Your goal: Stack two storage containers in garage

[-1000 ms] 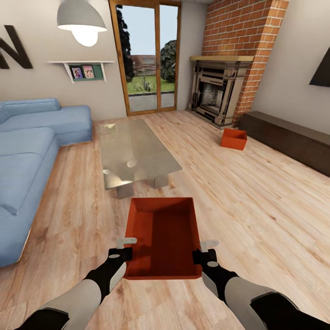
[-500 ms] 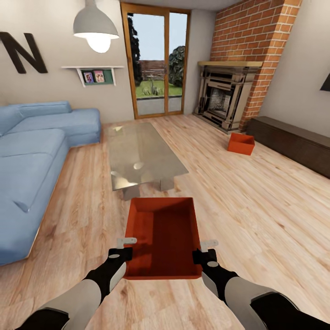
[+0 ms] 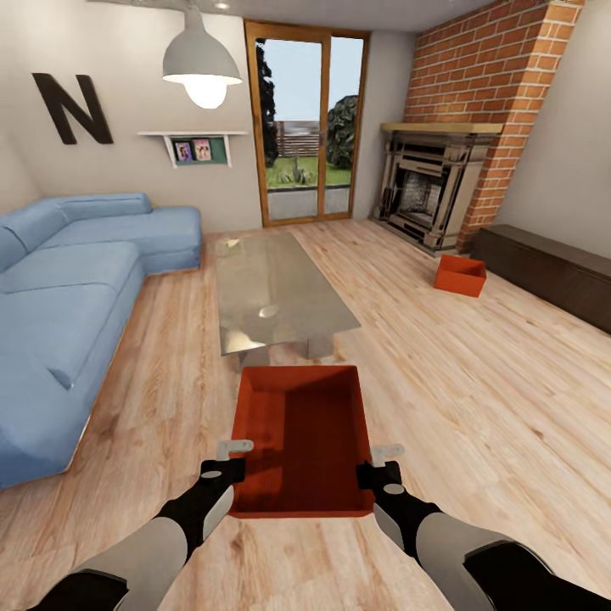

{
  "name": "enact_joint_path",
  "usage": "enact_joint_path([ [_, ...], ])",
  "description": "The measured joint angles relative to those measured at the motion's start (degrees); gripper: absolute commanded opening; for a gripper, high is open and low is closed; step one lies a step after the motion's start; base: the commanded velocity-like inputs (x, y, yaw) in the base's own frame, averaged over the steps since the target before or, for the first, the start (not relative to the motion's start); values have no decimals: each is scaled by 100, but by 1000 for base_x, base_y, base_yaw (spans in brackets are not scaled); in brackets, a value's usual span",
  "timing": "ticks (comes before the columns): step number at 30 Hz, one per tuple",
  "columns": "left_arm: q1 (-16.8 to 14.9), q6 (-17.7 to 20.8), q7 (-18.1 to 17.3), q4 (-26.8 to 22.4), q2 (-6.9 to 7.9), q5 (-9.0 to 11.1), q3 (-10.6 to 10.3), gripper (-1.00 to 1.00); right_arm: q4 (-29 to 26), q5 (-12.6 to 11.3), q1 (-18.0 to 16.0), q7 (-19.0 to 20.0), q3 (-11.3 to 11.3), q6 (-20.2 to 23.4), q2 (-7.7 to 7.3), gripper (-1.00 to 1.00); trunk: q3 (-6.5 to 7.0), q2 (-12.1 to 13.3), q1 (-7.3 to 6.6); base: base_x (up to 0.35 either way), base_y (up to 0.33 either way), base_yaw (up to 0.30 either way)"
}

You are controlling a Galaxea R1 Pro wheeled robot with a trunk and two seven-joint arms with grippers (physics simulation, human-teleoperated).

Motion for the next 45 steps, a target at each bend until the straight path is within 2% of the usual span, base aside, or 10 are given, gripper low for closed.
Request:
enact_joint_path([
  [45,0,0,0,-6,2,3,-6,-100,-5,-2,0,-1,1,0,0,-100,396,0,0,0,0,117],
])
